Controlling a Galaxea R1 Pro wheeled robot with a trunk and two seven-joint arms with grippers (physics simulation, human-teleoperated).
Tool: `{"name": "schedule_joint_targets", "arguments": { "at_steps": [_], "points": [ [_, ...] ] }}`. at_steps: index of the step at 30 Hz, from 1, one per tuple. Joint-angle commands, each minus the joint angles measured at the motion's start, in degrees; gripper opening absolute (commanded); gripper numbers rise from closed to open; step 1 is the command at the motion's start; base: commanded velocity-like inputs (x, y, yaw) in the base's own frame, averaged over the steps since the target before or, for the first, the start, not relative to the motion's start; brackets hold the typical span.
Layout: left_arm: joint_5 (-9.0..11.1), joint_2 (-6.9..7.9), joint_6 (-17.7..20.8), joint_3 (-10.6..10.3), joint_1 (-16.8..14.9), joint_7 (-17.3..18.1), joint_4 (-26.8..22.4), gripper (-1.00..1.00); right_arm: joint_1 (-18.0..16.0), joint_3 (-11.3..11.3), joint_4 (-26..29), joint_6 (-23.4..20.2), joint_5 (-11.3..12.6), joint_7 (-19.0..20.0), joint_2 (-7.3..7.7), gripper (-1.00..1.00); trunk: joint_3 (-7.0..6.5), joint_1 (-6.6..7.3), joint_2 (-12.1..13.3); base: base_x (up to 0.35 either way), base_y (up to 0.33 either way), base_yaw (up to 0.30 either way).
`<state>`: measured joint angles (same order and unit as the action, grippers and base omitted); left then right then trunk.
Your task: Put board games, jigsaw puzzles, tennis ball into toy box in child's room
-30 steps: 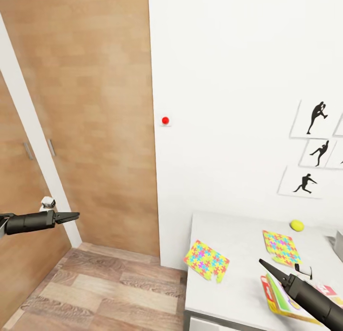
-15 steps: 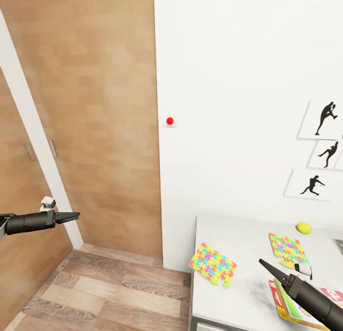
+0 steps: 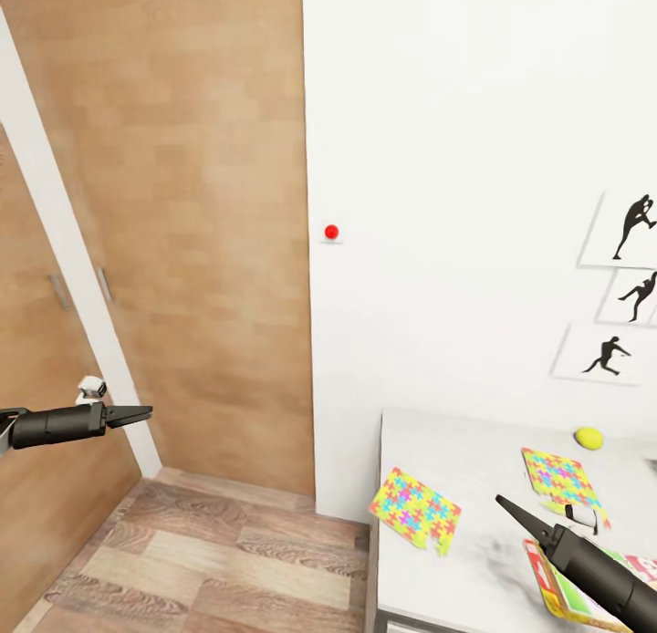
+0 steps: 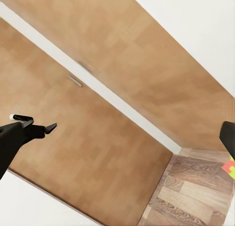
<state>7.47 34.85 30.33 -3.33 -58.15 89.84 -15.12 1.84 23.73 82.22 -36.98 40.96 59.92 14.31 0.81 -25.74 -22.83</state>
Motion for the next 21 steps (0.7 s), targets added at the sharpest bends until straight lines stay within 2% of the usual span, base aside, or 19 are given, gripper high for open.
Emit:
{"name": "schedule_joint_targets", "arguments": {
  "at_steps": [1,8,14,17,21],
  "points": [
    [0.3,0.04,0.6,-0.4,0.0,0.2,0.0,1.0,0.0,0.0,0.0,-0.4,0.4,-0.3,0.02,1.0,0.09,-0.04,-0.1,0.078,0.112,0.0],
    [0.4,0.01,0.6,-0.4,0.0,0.2,0.0,1.0,0.0,0.0,0.2,-0.6,0.5,-2.6,0.02,1.0,0.09,-0.04,-0.1,0.038,0.051,0.0],
    [0.4,-0.1,0.6,-0.4,0.0,0.2,0.0,1.0,-0.4,-1.9,0.4,-1.1,0.6,-6.7,0.02,1.0,0.09,-0.04,-0.1,0.009,0.012,0.0],
    [0.4,-0.25,0.6,-0.4,0.0,0.2,0.0,1.0,-2.0,-3.1,0.6,-3.0,0.8,-10.4,0.09,1.0,0.09,-0.04,-0.1,0.003,0.004,0.0],
    [0.4,-0.49,0.6,-0.4,0.0,0.2,0.0,1.0,-6.5,-4.0,0.7,-8.6,0.9,-16.5,0.08,1.0,0.09,-0.04,-0.1,0.001,0.002,0.0]
  ]
}}
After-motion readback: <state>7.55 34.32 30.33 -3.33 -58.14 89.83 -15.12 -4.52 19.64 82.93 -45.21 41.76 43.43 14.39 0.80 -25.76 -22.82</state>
